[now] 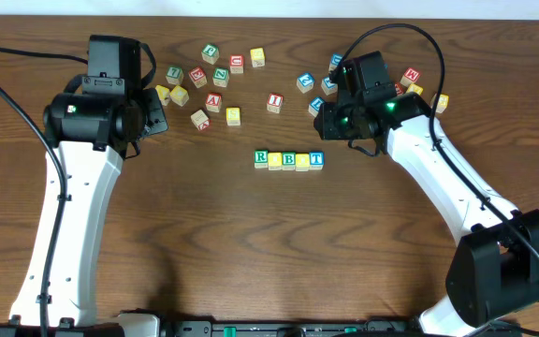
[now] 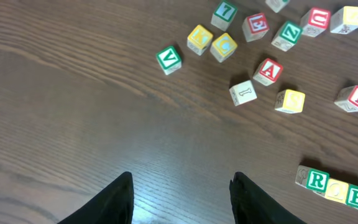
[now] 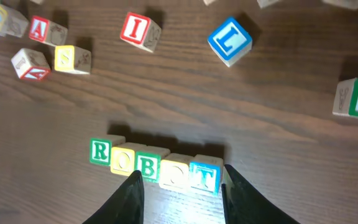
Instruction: Spell out ROBOT
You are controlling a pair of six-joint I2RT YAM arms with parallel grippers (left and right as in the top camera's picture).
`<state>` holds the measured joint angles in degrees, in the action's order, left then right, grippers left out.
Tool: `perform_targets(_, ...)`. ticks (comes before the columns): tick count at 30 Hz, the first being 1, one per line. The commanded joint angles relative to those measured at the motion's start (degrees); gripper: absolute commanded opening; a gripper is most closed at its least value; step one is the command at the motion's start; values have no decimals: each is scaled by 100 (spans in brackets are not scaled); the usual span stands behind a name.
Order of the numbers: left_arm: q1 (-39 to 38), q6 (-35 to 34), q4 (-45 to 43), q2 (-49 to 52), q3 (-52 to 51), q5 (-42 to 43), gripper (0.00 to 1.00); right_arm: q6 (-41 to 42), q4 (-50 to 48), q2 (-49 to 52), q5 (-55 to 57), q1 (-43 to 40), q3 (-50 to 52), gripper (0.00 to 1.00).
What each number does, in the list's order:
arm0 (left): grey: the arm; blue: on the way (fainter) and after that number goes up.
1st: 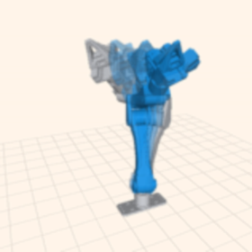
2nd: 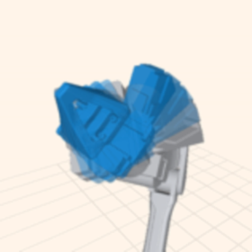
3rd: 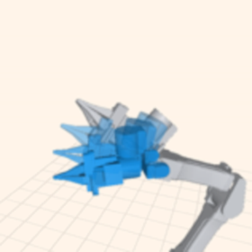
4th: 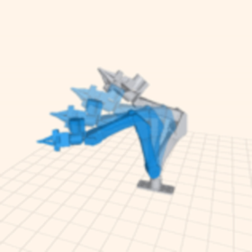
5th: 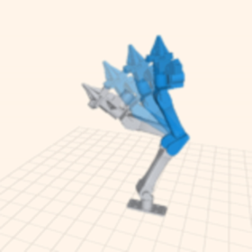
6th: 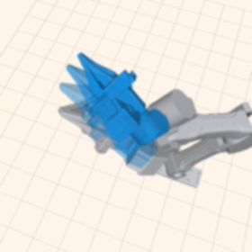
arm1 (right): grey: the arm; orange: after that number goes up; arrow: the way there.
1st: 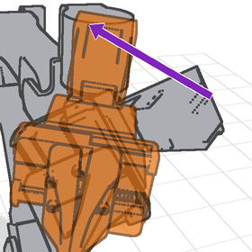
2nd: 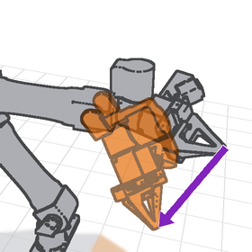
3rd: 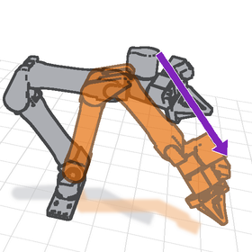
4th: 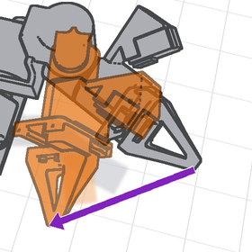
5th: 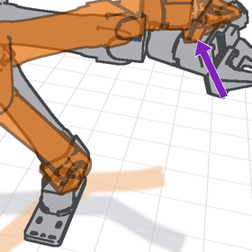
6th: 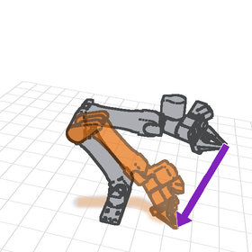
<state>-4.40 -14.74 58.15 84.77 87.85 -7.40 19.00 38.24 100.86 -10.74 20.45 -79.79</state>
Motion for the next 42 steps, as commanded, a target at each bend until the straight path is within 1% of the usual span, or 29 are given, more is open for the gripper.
perform_targets(1,-2,76,-63,-20,138,118,49,28,-208,-2,-37,133,-146,36)
perform_targets(7,-2,13,-63,-17,136,116,49,297,-887,278,-17,586,-146,34)
perform_targets(11,-2,-37,-63,-15,136,116,49,476,-1602,730,-177,850,-181,35)
perform_targets(13,-2,-55,-66,-9,136,114,49,474,-1768,1078,-293,988,-492,36)
perform_targets(16,-2,-55,-46,9,136,114,49,376,-1139,1768,-221,1156,-1550,34)
perform_targets(19,-2,-52,4,20,136,111,49,192,-332,2485,-57,1263,-2693,26)
perform_targets(21,-2,-52,46,20,136,109,49,168,-37,2798,33,1290,-3112,22)
perform_targets(33,-2,-55,85,20,131,68,49,173,304,3235,179,1298,-3067,17)
perform_targets(42,-2,-55,90,20,127,68,49,184,581,3364,181,1445,-3067,2)
